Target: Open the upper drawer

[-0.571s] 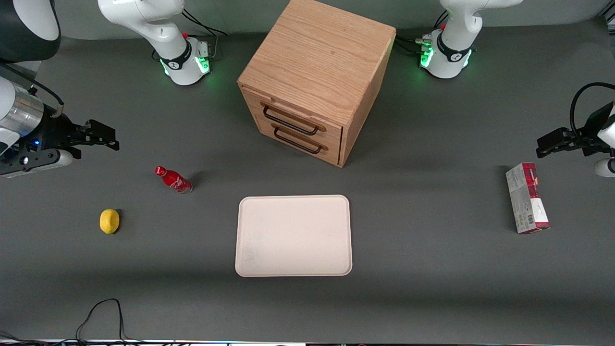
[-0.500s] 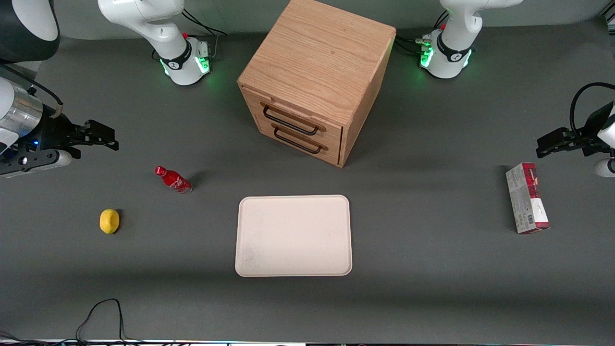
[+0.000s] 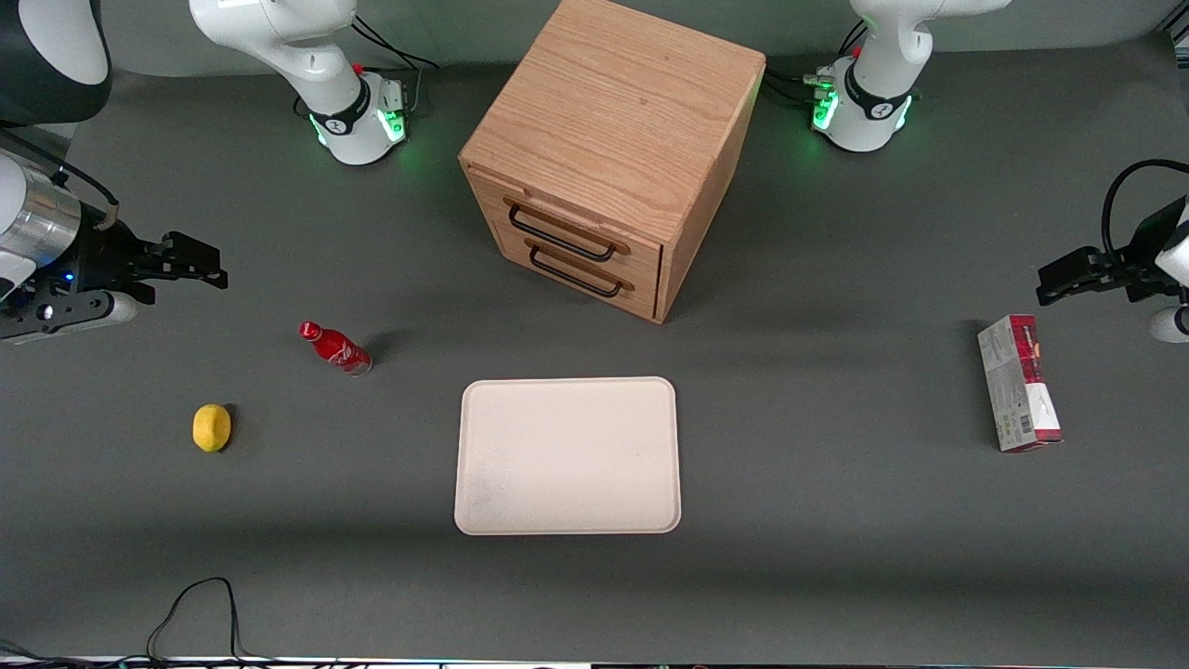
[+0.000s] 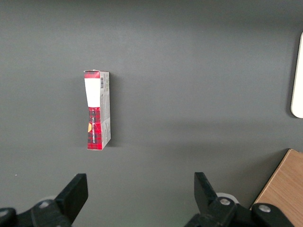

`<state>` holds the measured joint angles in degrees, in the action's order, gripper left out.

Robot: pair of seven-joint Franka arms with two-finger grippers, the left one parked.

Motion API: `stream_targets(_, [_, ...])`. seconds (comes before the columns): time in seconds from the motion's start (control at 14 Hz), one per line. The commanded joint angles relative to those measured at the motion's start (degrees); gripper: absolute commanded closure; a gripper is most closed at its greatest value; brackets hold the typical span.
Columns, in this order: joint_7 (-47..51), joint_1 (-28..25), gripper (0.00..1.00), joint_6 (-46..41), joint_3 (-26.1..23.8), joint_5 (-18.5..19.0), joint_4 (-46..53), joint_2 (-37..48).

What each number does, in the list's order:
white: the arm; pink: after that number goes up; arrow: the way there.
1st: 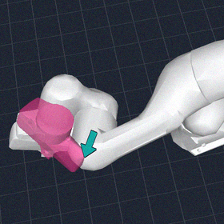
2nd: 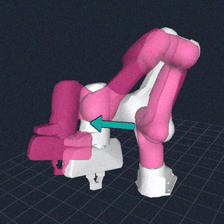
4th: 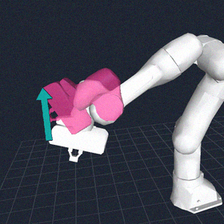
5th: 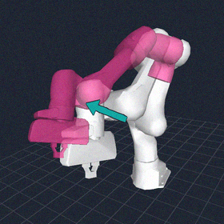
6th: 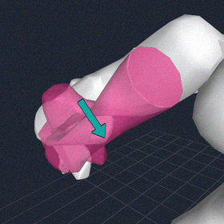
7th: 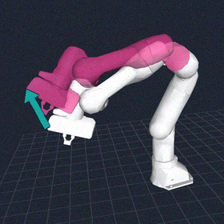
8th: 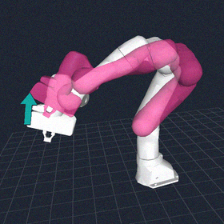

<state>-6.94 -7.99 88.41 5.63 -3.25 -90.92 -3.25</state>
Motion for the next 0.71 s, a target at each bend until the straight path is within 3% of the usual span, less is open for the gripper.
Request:
stream_targets(0.0, [-2.21, -0.18, 0.0, -1.48, -0.27, -0.35, 1.27, -0.17])
stream_targets(0.64, [-2.12, -3.34, 0.0, -2.45, -0.53, -1.23, 6.01, -3.16])
